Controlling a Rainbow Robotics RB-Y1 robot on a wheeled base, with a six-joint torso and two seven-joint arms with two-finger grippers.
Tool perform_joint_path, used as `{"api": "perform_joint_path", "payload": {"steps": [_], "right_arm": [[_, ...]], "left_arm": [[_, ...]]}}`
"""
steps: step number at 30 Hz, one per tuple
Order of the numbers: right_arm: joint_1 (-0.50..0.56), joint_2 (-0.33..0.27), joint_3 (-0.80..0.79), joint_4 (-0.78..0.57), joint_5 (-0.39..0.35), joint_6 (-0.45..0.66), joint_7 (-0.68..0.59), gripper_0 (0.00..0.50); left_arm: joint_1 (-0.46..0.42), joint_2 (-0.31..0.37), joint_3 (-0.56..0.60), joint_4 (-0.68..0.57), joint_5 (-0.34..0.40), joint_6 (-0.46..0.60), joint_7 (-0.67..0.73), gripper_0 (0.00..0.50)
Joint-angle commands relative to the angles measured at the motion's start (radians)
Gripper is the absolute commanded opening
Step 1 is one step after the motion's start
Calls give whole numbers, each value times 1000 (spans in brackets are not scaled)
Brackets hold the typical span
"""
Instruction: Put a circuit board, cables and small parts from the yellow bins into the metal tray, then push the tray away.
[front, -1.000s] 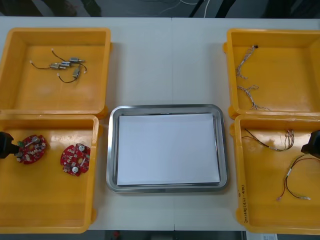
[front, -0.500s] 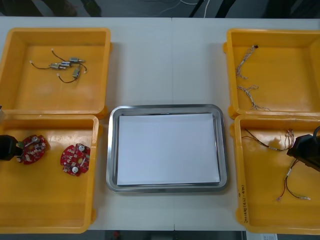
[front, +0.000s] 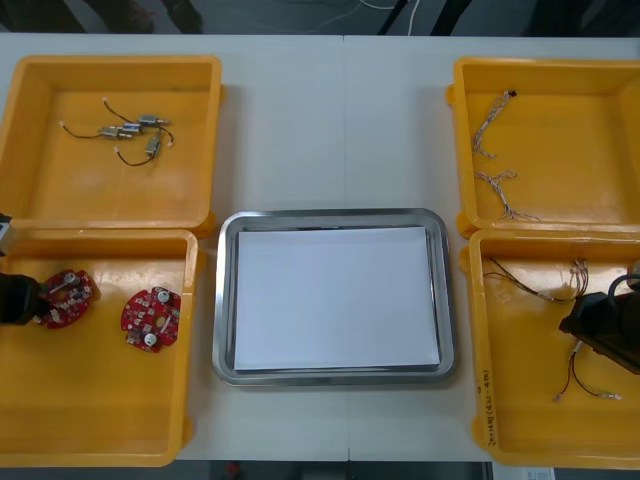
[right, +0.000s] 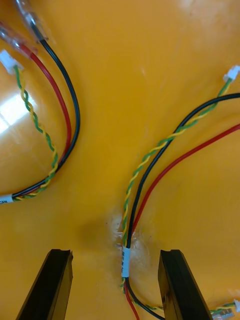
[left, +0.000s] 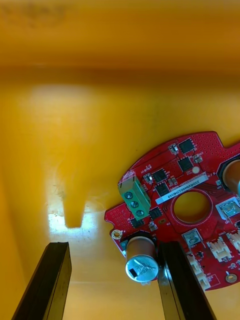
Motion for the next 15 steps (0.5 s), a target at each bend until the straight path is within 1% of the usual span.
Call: {"api": "perform_joint_path", "payload": {"steps": [1, 2, 3, 5, 6, 7, 8, 9, 15], "right_arm": [[40, 16, 33, -7, 11, -10, -28, 500], [43, 17, 34, -7, 11, -10, -27, 500], [44, 17, 34, -6, 11, -10, -27, 500], [49, 19, 34, -7, 11, -12, -27, 500], [52, 19, 37, -6, 11, -15, -28, 500], [58, 19, 40, -6, 12, -23, -28, 500], [61, 19, 43, -7, 14, -27, -28, 500], [66, 19, 48, -7, 17, -38, -28, 500], [76, 19, 54, -6, 29, -60, -28, 500]], "left_arm": [[-26, 48, -21, 0, -16, -20, -18, 500], [-25, 48, -21, 0, -14, -23, -17, 500], [-25, 48, -22, 0, -14, -25, -15, 488], [-23, 46, -21, 0, -13, -25, -14, 401], [-23, 48, -22, 0, -11, -26, -12, 255], [-23, 48, -22, 0, -11, -25, -12, 98], [-23, 48, -24, 0, -11, -25, -11, 32], [-23, 48, -24, 0, -8, -26, -9, 0], [-22, 48, -24, -1, -4, -26, 2, 0]]}}
